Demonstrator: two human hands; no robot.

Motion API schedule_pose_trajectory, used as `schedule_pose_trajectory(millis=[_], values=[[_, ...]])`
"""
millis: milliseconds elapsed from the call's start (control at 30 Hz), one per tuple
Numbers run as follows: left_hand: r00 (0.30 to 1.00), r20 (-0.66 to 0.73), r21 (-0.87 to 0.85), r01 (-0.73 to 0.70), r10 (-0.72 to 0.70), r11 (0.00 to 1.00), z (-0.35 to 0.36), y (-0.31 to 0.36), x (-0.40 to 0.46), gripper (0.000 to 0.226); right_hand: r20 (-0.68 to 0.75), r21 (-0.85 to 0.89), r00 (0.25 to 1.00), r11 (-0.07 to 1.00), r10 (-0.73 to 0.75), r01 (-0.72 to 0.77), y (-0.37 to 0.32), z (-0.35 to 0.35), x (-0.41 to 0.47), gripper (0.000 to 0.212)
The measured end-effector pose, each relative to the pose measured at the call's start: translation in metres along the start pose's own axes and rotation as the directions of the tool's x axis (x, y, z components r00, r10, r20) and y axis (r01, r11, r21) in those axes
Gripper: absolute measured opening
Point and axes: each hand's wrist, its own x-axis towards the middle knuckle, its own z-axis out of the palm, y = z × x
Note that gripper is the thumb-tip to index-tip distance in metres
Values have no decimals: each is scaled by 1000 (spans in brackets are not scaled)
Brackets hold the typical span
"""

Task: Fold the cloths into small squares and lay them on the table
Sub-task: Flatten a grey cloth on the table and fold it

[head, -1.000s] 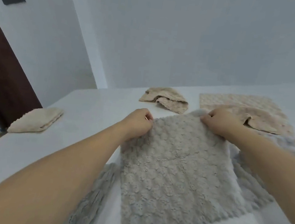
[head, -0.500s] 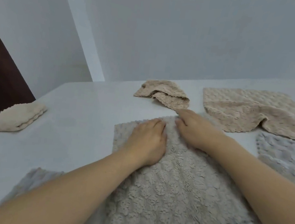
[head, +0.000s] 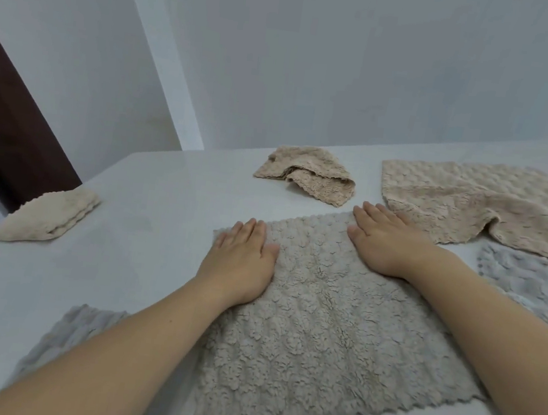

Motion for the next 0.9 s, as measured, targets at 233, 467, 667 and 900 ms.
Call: schedule_pose_trajectory(millis=[233,467,667,900], values=[[999,-6,12,37,-37,999,2,-3,1,62,-13,8,1000,1000,3,-3,0,2,2,60],[998,15,99,58,-60,993,-2,4,1,61,-19,11,1000,1000,2,-2,0,3,3,61],[990,-142,99,2,12,995,-20,46,-20,59,-80,-24,997,1000,1,-3,-24,-19,-18,59],[994,-20,-8,-109,109,994,13,58,-53,60,22,7,992,993,-121,121,-30,6,-79,59]])
